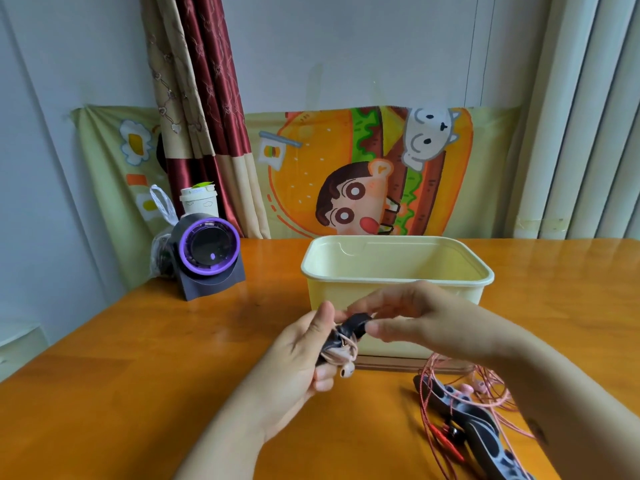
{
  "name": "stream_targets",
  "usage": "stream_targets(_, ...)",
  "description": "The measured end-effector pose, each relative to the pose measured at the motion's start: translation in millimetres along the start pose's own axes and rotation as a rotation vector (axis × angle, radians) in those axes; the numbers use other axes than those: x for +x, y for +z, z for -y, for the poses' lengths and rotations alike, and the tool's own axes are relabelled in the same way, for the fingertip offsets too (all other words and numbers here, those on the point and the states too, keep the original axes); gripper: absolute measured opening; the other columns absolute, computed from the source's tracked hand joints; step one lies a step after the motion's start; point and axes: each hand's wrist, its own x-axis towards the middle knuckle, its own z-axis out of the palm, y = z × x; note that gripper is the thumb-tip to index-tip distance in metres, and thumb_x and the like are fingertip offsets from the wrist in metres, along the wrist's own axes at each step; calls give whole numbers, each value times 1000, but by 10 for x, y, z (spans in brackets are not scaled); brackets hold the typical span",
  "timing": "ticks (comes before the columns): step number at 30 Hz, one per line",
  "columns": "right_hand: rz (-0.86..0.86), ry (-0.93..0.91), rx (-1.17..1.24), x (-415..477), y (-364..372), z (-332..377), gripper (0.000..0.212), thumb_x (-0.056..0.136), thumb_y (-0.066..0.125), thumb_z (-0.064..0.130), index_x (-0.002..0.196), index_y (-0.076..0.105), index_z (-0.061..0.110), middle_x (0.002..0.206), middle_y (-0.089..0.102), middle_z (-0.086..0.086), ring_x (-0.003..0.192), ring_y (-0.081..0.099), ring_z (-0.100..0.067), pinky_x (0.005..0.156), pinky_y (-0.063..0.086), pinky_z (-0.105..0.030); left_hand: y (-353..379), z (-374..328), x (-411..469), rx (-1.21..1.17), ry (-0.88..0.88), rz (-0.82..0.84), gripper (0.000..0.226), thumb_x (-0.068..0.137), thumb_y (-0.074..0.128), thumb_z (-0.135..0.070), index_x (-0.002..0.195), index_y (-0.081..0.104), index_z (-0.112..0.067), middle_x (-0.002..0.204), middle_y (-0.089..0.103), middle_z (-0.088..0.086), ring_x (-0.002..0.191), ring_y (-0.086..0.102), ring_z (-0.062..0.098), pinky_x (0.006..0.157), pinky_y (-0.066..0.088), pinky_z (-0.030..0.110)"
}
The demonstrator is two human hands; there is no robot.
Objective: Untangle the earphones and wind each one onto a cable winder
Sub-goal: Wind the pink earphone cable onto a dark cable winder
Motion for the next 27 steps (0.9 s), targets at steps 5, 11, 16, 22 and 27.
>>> stream_targets(5, -79, -22, 104, -48, -10, 46, 16, 80, 70, 20, 94, 72, 15, 88, 73, -5, 74, 67, -11, 73, 54, -23, 12, -18, 11, -136, 37, -50, 61, 78, 45, -57, 117, 56, -11, 69, 56, 3, 50, 38, 7, 46, 35, 18)
stream_targets(11, -646, -101, 260, 24, -284, 109, 12, 80, 70, 8, 88, 71, 18, 73, 74, 1, 70, 69, -9, 70, 54, -16, -68, 60, 103, 49, 93, -290, 46, 83, 46, -56, 117, 58, -27, 109, 67, -1, 58, 52, 5, 65, 48, 26)
stream_targets(16, -711, 17, -340, 140, -414, -19, 22, 88, 66, 15, 109, 70, 13, 101, 71, 2, 83, 63, -4, 76, 45, -9, -20, 276, 171, 471, 139, -258, 25, 99, 49, -31, 123, 54, -28, 110, 63, -10, 62, 55, -6, 64, 46, 10)
stream_targets(22, -616, -59, -456, -341, -327, 88, 18, 91, 61, 23, 106, 71, 21, 99, 67, 10, 85, 64, -4, 76, 49, -15, 147, 425, 165, 633, 148, -172, 16, 98, 54, -27, 111, 53, -36, 106, 61, -7, 77, 58, 7, 72, 51, 21)
stream_targets(27, -204, 119, -590, -820, -310, -101, 17, 91, 61, 21, 105, 70, 26, 99, 69, 12, 85, 66, -1, 80, 55, -20, 350, 491, 119, 802, 220, -87, 17, 97, 56, -21, 100, 57, -38, 101, 61, -15, 84, 58, 2, 75, 46, 11)
